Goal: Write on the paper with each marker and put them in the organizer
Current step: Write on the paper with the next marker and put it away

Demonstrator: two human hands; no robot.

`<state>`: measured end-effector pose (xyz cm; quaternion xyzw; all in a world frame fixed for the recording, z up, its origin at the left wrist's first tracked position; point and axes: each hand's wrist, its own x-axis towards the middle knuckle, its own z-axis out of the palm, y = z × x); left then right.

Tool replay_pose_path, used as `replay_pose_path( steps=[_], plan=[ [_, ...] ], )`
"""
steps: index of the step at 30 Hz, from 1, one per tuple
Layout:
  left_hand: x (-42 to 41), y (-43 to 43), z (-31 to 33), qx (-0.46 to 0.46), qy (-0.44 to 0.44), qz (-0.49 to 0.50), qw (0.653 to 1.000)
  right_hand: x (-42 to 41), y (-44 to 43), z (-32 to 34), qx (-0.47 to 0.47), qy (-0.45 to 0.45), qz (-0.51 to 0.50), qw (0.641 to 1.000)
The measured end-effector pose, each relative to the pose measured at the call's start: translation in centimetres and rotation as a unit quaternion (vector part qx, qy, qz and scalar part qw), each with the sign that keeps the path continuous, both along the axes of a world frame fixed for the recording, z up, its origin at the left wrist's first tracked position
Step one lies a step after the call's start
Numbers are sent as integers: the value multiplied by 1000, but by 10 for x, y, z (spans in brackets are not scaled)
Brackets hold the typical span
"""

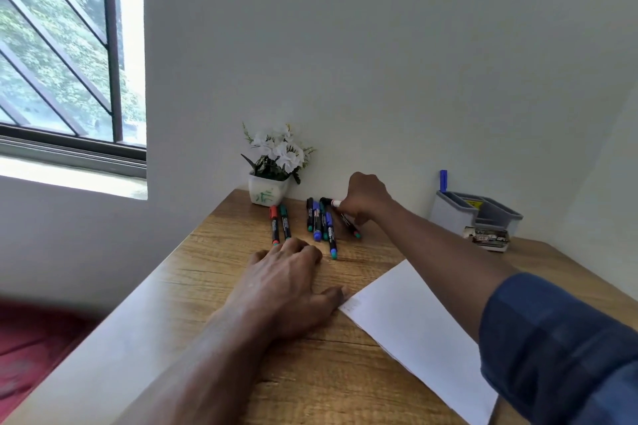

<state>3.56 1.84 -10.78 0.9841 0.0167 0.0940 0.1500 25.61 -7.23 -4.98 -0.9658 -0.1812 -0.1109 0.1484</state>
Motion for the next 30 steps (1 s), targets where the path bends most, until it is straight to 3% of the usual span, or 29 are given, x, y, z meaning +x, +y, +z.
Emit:
replay_pose_path(
  steps=[3, 7, 9, 11, 13, 19, 30],
  plan=[
    [-1, 0, 0, -9, 0, -1, 1000, -10, -21, 19, 68, -43, 6, 997],
    [-3, 1, 0, -39, -23, -6, 999, -49, -68, 42, 278, -42, 52, 958],
    [-6, 1, 0, -88, -62, -9, 994, -79, -91, 45, 395, 15, 85, 915],
    [-9, 1, 2, -137, -119, -22, 983, -108, -110, 40, 516, 109, 103, 843],
    [-14, -2, 4, -151, -170, -33, 973, -131, -122, 30, 576, 177, 115, 790],
    [-19, -17, 5, -80, -266, -89, 956, -166, -124, -16, 597, 219, 134, 760],
    [-18, -35, 7, -137, -324, -104, 930, -169, -116, -35, 643, 280, 157, 695]
  ],
)
